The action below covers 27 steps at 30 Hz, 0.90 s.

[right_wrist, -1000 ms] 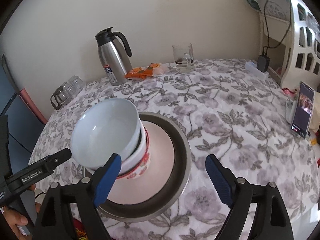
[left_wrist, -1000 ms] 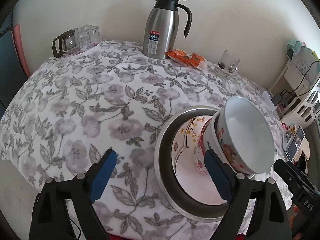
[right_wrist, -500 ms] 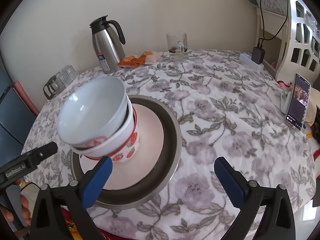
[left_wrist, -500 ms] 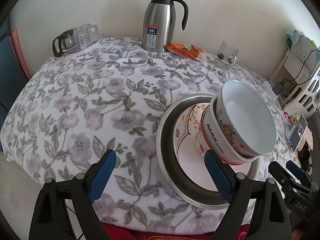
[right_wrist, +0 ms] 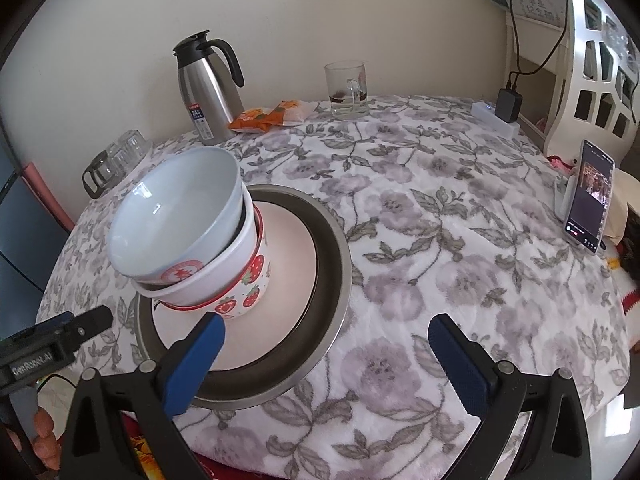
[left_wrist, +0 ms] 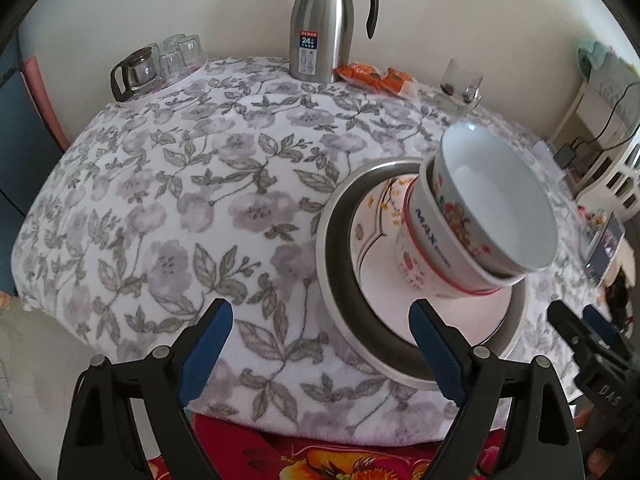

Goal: Organize plates and bowls

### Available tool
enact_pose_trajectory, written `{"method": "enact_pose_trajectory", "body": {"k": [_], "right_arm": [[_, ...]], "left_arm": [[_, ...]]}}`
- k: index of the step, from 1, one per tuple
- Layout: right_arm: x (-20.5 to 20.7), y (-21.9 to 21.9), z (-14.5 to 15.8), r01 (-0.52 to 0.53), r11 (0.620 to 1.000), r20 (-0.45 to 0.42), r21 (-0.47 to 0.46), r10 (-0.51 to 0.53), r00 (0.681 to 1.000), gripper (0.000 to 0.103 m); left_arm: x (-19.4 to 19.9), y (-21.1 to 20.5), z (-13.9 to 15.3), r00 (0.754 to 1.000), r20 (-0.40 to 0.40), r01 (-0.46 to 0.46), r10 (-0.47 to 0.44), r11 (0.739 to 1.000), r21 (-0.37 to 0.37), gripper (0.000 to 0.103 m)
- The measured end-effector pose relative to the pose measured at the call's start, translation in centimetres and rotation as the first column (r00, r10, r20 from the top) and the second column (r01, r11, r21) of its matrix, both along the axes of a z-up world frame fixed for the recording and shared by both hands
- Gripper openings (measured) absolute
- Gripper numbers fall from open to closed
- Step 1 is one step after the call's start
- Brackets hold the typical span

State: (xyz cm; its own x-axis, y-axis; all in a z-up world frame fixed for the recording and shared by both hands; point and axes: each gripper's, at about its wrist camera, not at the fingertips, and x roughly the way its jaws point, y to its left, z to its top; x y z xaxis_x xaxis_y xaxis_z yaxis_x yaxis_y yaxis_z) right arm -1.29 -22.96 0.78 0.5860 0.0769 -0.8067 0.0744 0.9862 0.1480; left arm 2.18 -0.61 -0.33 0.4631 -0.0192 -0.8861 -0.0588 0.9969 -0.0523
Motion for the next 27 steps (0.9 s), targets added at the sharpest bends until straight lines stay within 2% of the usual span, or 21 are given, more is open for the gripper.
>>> {"method": "enact_pose_trajectory", "body": {"k": [8, 27], "right_arm": [[-0.3, 0.0, 0.1, -0.007, 1.0, -0.003, -0.002, 0.007, 1.0, 0.103], [-0.3, 0.0, -0.1, -0.014, 1.0, -0.022, -0.008, 0.014, 1.0, 0.103]], "left_arm": [[-0.8, -0.9, 0.2, 1.0, 0.001, -0.004, 0.004, 0.998, 0.065, 0.09], [-1.2, -1.4, 0.3, 1.0, 0.009, -0.01, 0.009, 0.996, 0.086, 0.09]]}}
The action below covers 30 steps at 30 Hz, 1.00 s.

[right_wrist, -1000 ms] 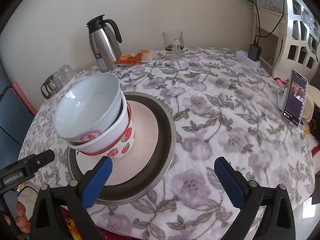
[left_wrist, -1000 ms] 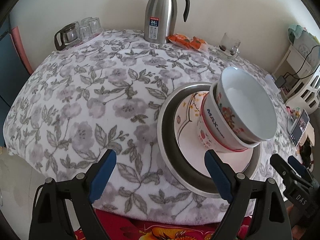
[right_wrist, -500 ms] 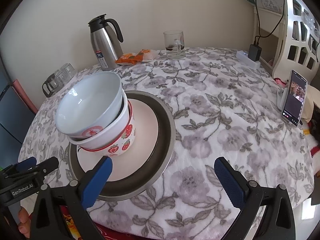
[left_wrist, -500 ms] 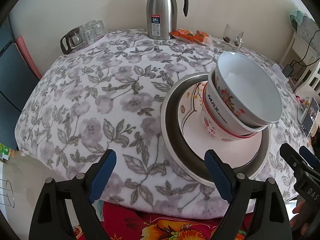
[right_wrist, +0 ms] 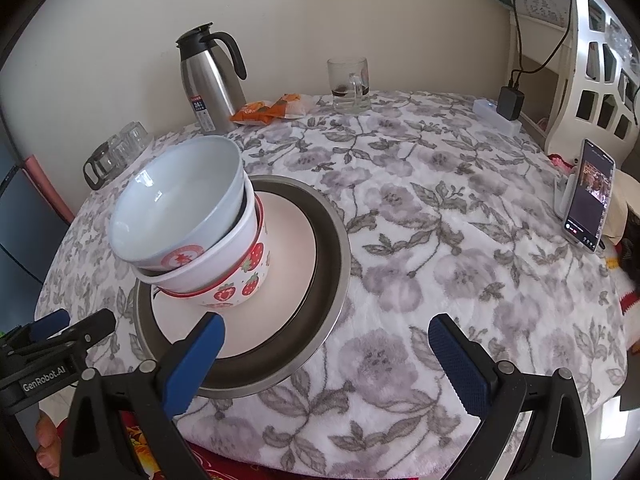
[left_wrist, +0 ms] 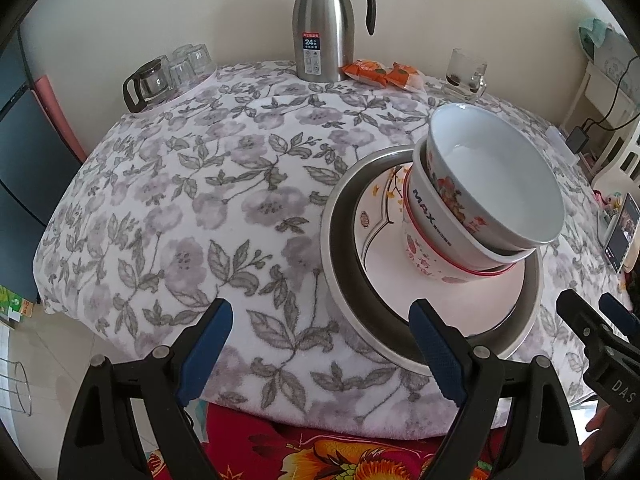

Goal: Organize plates and bowls

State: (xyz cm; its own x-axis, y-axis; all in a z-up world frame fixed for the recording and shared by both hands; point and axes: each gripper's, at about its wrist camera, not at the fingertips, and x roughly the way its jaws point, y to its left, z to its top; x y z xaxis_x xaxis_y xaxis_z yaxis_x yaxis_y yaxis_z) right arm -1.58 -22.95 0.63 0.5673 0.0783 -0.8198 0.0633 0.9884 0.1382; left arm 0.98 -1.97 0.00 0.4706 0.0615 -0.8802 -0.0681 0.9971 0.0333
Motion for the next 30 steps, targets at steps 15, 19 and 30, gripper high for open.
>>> {"method": "enact_pose_trajectory", "body": {"k": [15, 19, 30], "right_arm": [[0.31, 0.13, -0.56, -0.007, 1.0, -0.027, 0.003, 0.008, 1.0, 0.103], [0.37, 0.11, -0.69, -0.007, 1.0, -0.033, 0.004, 0.007, 0.999, 0.103], [0.45, 0.05, -0.77, -0.004, 1.0, -0.038, 0.008, 0.004, 0.999, 0.103]], "left_arm": [[0.09, 0.34, -0.1, 1.0, 0.002, -0.012, 0.012, 1.0, 0.0, 0.09], [0.01, 0.16, -0.04, 1.0, 0.009, -0.003, 0.003, 1.0, 0.006, 0.09], [-0.17, 0.2, 0.18, 1.0, 0.024, -0.012, 0.012, 1.0, 0.011, 0.09]]}}
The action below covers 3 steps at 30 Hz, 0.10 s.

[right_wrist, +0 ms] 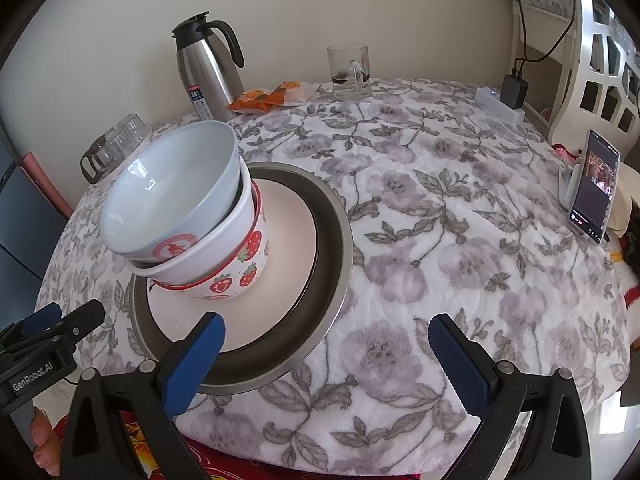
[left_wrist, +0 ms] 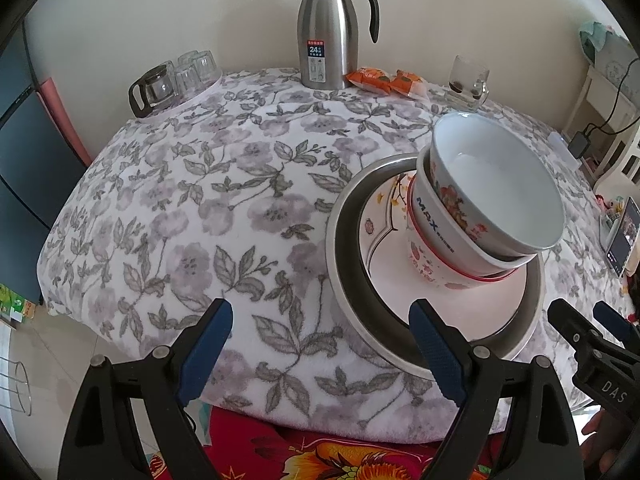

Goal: Organize plates and bowls

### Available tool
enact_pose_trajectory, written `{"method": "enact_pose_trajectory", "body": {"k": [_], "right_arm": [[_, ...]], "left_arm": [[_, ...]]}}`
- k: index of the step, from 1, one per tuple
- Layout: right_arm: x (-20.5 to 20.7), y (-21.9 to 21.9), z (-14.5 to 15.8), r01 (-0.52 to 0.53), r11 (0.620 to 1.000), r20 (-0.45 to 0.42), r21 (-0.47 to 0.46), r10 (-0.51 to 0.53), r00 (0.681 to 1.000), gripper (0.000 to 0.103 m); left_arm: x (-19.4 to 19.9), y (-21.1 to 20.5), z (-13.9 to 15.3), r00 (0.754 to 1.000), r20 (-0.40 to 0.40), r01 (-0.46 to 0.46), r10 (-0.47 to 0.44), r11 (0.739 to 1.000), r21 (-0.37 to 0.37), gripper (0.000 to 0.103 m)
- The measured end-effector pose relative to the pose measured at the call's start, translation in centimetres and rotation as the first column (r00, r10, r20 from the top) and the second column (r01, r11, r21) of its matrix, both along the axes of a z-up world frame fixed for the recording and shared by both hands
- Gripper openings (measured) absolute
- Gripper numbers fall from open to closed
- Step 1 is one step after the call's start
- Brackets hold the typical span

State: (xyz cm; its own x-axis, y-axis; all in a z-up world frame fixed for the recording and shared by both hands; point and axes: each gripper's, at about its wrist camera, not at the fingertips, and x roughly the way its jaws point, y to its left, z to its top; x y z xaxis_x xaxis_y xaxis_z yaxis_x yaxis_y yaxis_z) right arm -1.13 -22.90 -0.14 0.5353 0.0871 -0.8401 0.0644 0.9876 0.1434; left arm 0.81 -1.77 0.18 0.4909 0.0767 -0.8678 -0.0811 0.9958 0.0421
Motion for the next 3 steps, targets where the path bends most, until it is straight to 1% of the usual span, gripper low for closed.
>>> {"method": "enact_pose_trajectory", "body": {"k": [3], "right_arm": [[-0.02, 0.0, -0.1, 0.0, 1.0, -0.001, 0.0, 0.0, 1.0, 0.103]], "left_arm": [[0.07, 0.08, -0.13, 1.0, -0.008, -0.004, 0.004, 1.0, -0.003, 0.09]]}}
